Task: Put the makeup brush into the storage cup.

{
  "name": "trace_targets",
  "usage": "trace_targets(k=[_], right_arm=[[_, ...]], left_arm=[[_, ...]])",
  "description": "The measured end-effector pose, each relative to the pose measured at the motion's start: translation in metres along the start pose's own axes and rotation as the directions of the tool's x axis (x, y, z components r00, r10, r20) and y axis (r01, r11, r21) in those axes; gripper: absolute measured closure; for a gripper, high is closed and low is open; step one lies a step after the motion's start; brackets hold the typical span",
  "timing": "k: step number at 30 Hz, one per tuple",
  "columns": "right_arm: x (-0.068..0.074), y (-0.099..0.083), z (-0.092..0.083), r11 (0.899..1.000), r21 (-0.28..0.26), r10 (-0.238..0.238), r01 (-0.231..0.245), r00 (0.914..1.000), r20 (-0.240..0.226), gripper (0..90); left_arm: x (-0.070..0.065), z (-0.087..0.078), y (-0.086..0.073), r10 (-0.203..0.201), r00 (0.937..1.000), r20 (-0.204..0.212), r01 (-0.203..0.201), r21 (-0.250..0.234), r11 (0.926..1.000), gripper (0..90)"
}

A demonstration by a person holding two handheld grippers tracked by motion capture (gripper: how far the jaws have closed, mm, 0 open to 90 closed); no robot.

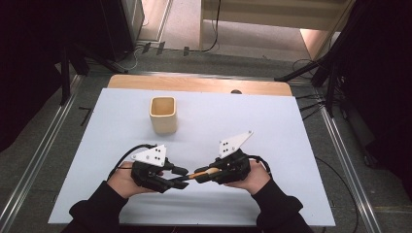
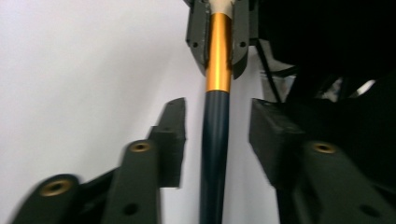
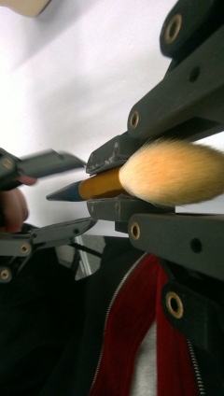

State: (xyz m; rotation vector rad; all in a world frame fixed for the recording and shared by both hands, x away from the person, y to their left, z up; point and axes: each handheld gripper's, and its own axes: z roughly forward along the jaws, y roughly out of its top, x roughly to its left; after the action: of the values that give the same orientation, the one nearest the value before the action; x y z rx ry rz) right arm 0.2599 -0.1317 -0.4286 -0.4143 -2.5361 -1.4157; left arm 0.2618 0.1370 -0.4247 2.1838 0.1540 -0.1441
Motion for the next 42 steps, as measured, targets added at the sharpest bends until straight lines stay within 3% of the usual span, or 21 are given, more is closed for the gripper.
trace_targets(k=[1, 2, 7, 9, 13, 18, 22, 24, 30, 33, 38, 39, 42], right_arm=[[0.001, 0.001, 0.000, 1.000, 0.028, -0.008, 0.008, 0.9999, 0.013, 78.4], [0.001, 0.001, 0.000, 1.000, 0.028, -0.008, 0.008, 0.9999, 0.013, 78.4], [0.006, 0.007, 0.002, 0.989, 0.144, -0.044, 0.034, 0.9963, 0.073, 78.3], [0.007, 0.008, 0.002, 0.987, 0.156, -0.039, 0.027, 0.9964, 0.075, 78.3], [0.008, 0.014, 0.006, 0.983, 0.182, -0.046, 0.032, 0.9965, 0.069, 78.2], [0.009, 0.015, 0.010, 0.977, 0.210, -0.033, 0.019, 0.9974, 0.064, 78.2], [0.007, 0.015, 0.013, 0.980, 0.200, -0.027, 0.018, 0.9988, 0.040, 78.2], [0.006, 0.016, 0.014, 0.980, 0.196, -0.033, 0.025, 0.9987, 0.039, 78.2], [0.004, 0.015, 0.012, 0.984, 0.176, -0.015, 0.011, 0.9996, 0.024, 77.6], [0.003, 0.015, 0.011, 0.985, 0.171, -0.002, -0.001, 0.9998, 0.022, 77.1], [0.003, 0.016, 0.007, 0.991, 0.130, -0.009, 0.009, 1.0000, 0.000, 65.0], [0.002, 0.015, 0.005, 0.995, 0.098, -0.024, 0.023, 0.9997, 0.010, 57.0], [0.002, 0.013, -0.002, 0.999, 0.026, -0.043, 0.042, 0.9978, 0.050, 49.1]], left_arm=[[0.000, 0.000, 0.000, -0.012, 0.9999, -0.012, 0.012, 0.035, 0.9993, 51.6], [0.000, 0.000, 0.000, -0.012, 0.9999, -0.012, 0.012, 0.035, 0.9993, 50.4], [0.000, 0.006, 0.001, -0.029, 0.9995, -0.014, 0.030, 0.115, 0.9929, 49.3], [0.000, 0.009, 0.002, -0.031, 0.9994, -0.014, 0.032, 0.122, 0.9920, 49.4], [-0.002, 0.020, 0.005, -0.024, 0.9996, -0.015, 0.026, 0.187, 0.9820, 55.0], [-0.004, 0.026, 0.005, -0.014, 0.9998, -0.014, 0.016, 0.211, 0.9774, 61.3], [-0.004, 0.028, 0.006, -0.010, 0.9998, -0.014, 0.013, 0.212, 0.9772, 68.5], [-0.005, 0.027, 0.006, -0.006, 1.0000, -0.006, 0.007, 0.213, 0.9771, 76.5], [-0.007, 0.025, 0.006, 0.036, 0.9993, -0.012, -0.033, 0.196, 0.9800, 78.9], [-0.008, 0.025, 0.007, 0.035, 0.9994, -0.006, -0.033, 0.190, 0.9813, 79.1], [-0.007, 0.022, 0.007, 0.027, 0.9996, 0.007, -0.028, 0.178, 0.9836, 79.3], [-0.005, 0.020, 0.007, 0.010, 0.9999, 0.006, -0.011, 0.158, 0.9874, 79.3], [-0.004, 0.017, 0.006, -0.001, 1.0000, -0.004, 0.001, 0.139, 0.9903, 79.3]])
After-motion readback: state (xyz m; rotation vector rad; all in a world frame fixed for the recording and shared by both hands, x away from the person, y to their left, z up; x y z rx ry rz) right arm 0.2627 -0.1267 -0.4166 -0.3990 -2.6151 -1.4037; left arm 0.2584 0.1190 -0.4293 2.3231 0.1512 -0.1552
